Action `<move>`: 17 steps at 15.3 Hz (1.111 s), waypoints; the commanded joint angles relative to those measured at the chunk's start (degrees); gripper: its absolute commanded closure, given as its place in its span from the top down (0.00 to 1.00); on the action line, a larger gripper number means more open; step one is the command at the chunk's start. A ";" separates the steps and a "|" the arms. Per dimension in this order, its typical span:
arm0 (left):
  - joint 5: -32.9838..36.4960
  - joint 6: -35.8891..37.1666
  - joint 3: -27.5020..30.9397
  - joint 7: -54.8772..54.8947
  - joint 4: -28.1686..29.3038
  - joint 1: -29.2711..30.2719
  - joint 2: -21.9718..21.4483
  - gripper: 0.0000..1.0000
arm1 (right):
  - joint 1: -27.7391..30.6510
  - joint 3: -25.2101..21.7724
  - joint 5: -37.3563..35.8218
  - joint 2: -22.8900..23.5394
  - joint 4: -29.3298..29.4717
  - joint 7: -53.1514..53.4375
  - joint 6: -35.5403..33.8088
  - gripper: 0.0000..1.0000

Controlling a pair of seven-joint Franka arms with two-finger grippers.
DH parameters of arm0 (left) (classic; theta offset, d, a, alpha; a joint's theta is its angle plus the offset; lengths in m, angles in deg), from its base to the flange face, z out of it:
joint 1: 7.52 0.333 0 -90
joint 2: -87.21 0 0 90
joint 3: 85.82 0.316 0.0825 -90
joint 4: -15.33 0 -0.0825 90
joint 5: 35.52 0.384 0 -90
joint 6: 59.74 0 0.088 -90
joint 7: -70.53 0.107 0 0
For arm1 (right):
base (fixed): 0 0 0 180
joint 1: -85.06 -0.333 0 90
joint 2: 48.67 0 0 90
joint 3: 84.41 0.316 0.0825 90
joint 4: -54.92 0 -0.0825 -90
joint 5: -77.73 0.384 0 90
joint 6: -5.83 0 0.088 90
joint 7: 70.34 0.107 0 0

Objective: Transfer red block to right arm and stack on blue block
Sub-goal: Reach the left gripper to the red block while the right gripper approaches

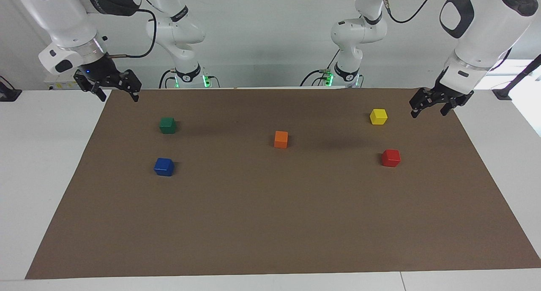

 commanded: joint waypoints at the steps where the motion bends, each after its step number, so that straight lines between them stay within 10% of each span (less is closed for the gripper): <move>1: -0.74 -5.36 1.03 -0.21 4.21 -0.66 -0.71 1.00 | 0.68 0.04 0.27 0.26 0.31 0.04 -1.03 1.00; 8: -0.74 -23.90 1.73 -0.38 17.91 -0.75 2.36 1.00 | 0.42 0.30 1.84 -4.48 -12.85 -1.99 7.91 1.00; 17: -0.74 -35.96 3.84 -0.12 28.56 -3.56 5.80 1.00 | 3.92 0.21 28.19 2.35 -19.91 -17.60 16.98 1.00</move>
